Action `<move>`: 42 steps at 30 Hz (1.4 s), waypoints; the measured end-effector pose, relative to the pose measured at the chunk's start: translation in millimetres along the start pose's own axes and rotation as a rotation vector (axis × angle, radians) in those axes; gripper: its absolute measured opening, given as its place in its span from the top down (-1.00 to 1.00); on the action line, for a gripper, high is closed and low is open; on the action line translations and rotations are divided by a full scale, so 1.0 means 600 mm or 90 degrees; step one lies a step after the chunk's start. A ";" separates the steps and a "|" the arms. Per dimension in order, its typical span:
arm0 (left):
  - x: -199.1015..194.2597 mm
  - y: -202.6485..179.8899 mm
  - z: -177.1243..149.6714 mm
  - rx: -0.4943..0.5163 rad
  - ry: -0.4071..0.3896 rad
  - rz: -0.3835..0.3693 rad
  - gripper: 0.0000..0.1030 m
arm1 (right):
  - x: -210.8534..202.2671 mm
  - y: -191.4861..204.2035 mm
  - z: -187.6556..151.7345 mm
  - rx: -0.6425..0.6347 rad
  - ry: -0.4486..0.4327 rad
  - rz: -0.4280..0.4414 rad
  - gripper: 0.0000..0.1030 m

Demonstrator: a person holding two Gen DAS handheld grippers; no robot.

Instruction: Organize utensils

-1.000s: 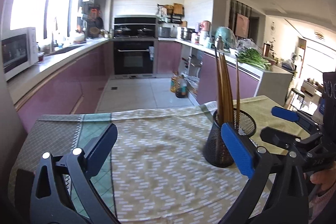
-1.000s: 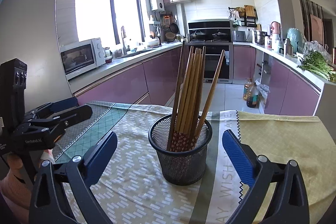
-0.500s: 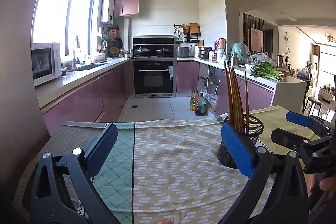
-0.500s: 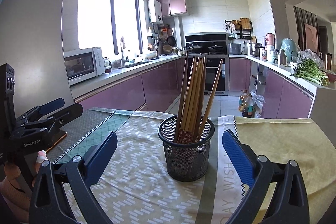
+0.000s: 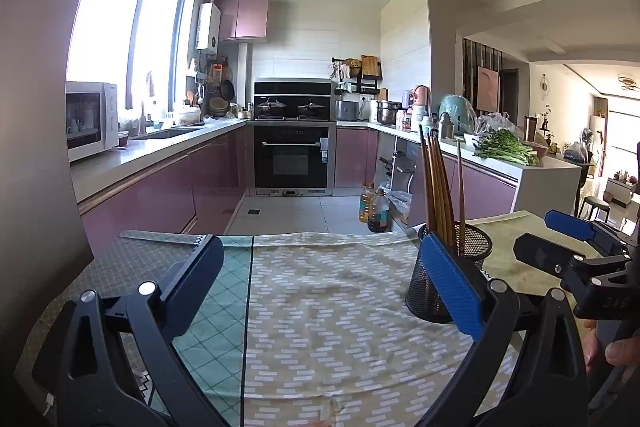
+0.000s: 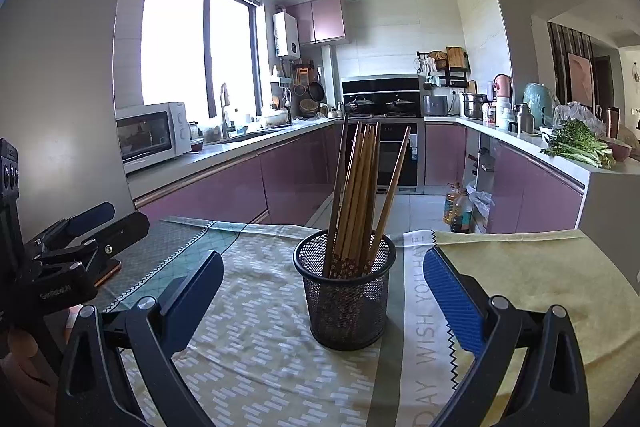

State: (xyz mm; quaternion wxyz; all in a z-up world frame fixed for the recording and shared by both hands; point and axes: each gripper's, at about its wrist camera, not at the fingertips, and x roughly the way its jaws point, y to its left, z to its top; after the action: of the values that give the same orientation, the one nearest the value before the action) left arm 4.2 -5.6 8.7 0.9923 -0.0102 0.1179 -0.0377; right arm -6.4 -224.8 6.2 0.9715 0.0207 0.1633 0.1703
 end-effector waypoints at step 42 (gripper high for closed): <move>-0.011 -0.012 0.005 0.007 -0.022 0.019 -0.89 | -0.013 -0.003 0.010 0.001 -0.027 -0.013 -0.88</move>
State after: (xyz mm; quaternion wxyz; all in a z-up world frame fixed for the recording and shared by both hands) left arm -1.8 -12.0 13.4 0.9947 -0.0039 0.1004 -0.0230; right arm -10.7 -228.7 14.2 0.9765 0.0232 0.1430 0.1598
